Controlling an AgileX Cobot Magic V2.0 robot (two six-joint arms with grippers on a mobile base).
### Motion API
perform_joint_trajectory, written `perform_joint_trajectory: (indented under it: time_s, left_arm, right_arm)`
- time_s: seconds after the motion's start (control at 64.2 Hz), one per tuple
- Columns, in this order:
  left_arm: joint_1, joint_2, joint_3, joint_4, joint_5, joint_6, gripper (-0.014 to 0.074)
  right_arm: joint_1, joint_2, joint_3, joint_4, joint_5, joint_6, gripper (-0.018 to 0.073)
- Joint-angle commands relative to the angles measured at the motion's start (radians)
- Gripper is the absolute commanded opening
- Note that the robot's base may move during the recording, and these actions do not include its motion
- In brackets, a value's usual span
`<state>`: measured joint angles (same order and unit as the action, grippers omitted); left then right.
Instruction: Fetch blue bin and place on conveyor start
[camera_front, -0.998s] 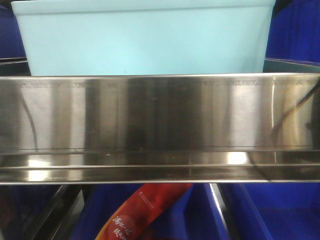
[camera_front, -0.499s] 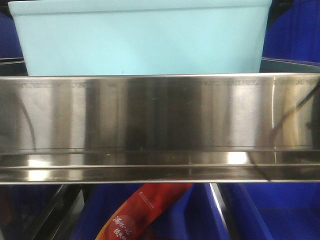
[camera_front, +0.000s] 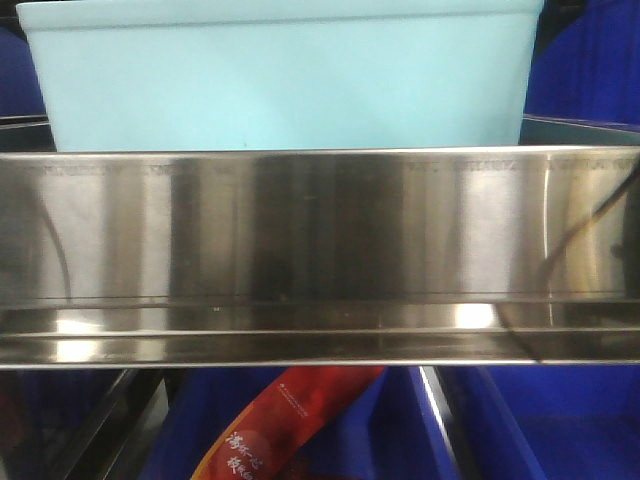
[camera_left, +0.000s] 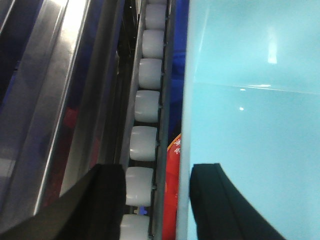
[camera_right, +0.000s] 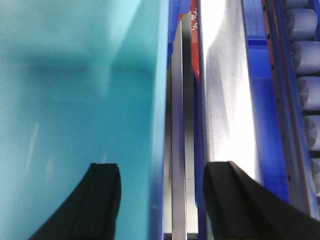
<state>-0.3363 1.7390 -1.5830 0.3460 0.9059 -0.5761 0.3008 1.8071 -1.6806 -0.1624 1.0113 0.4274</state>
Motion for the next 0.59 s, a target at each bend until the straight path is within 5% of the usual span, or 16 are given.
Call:
perform_joint_trajectory:
  time_s: [0.0, 0.577]
  left_arm:
    - [0.005, -0.006, -0.008, -0.003, -0.004, 0.001, 0.0232]
    - [0.005, -0.006, -0.008, -0.003, -0.004, 0.001, 0.0232]
  right_arm:
    - [0.0, -0.01, -0.006, -0.009, 0.001, -0.003, 0.0275]
    - [0.0, -0.025, -0.006, -0.009, 0.025, -0.003, 0.0275]
